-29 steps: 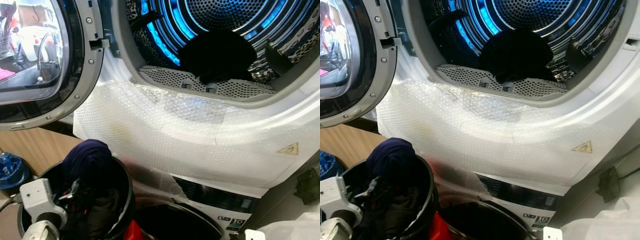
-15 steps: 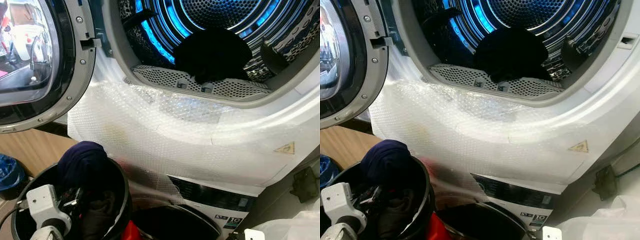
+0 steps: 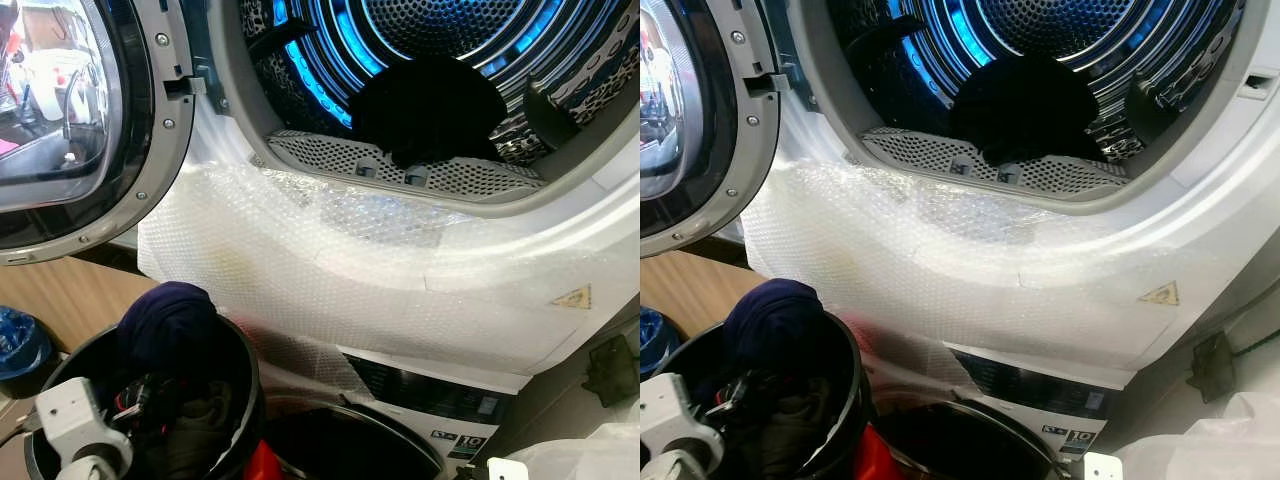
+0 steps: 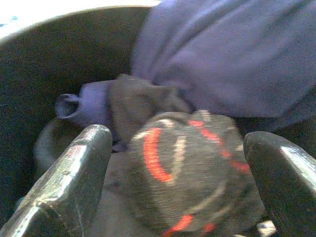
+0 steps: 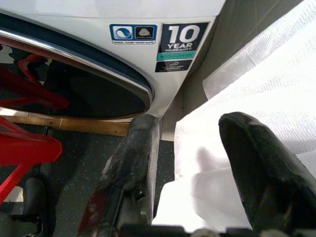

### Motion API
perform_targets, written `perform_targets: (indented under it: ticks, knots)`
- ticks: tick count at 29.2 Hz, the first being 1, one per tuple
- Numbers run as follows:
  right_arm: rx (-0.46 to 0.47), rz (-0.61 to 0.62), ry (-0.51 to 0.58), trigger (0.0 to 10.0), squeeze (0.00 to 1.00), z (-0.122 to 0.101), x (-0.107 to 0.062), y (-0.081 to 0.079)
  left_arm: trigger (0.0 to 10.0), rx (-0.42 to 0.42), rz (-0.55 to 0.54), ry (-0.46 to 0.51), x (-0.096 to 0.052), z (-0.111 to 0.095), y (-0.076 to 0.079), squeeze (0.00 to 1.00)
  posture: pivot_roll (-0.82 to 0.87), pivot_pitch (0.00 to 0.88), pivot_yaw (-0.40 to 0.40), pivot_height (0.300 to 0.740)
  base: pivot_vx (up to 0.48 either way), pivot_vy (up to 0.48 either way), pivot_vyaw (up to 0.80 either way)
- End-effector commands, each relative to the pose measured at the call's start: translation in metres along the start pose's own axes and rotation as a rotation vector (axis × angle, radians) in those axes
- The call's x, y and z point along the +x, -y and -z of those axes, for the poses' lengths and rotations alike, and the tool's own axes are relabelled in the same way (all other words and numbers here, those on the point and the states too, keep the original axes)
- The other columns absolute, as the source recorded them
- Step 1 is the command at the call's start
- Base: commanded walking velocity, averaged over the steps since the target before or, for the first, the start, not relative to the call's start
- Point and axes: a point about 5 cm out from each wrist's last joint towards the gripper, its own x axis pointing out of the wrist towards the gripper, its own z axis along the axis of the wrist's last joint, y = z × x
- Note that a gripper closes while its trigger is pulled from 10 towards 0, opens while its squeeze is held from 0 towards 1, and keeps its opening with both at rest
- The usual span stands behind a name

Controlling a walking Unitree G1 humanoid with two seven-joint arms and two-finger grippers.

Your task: Clothes washing

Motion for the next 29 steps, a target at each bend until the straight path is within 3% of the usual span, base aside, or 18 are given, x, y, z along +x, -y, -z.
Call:
perform_targets:
  ticks: [1,9,21,22,23,24,29]
  knots:
    - [-0.006,-0.003,0.004,10.0,0.00,-0.001,0.000,0.001,10.0,-0.006,0.010,-0.031,0.003,0.004,0.004,0.00,0.27,0.000,-0.037,0.740,0.000,0.000,0.00]
    - [-0.016,0.006,0.012,10.0,0.00,-0.003,0.001,0.006,10.0,0.014,0.008,-0.101,0.013,0.013,0.010,0.00,0.25,0.000,-0.043,0.740,0.000,0.000,0.00]
    - [-0.027,-0.011,0.018,10.0,0.00,-0.006,0.001,0.003,9.8,0.056,-0.089,-0.160,0.012,0.019,-0.002,0.00,0.26,0.000,-0.042,0.740,0.000,0.000,0.00]
    - [-0.028,-0.015,0.021,10.0,0.00,-0.007,0.002,0.001,6.7,0.054,-0.094,-0.153,0.012,0.017,-0.002,0.00,0.26,0.000,-0.041,0.740,0.000,0.000,0.00]
    - [-0.028,-0.016,0.022,10.0,0.00,-0.007,0.002,0.001,0.7,0.055,-0.094,-0.153,0.012,0.017,-0.002,0.00,0.26,0.000,-0.041,0.740,0.000,0.000,0.00]
    - [-0.031,-0.020,0.024,10.0,0.00,-0.007,0.002,0.000,0.0,0.057,-0.091,-0.155,0.013,0.017,-0.001,0.00,0.26,0.000,-0.039,0.740,0.000,0.000,0.00]
    - [-0.031,-0.022,0.025,10.0,0.00,-0.008,0.002,-0.001,0.0,0.064,-0.083,-0.156,0.014,0.016,0.001,0.00,0.25,0.000,-0.034,0.740,0.000,0.000,0.00]
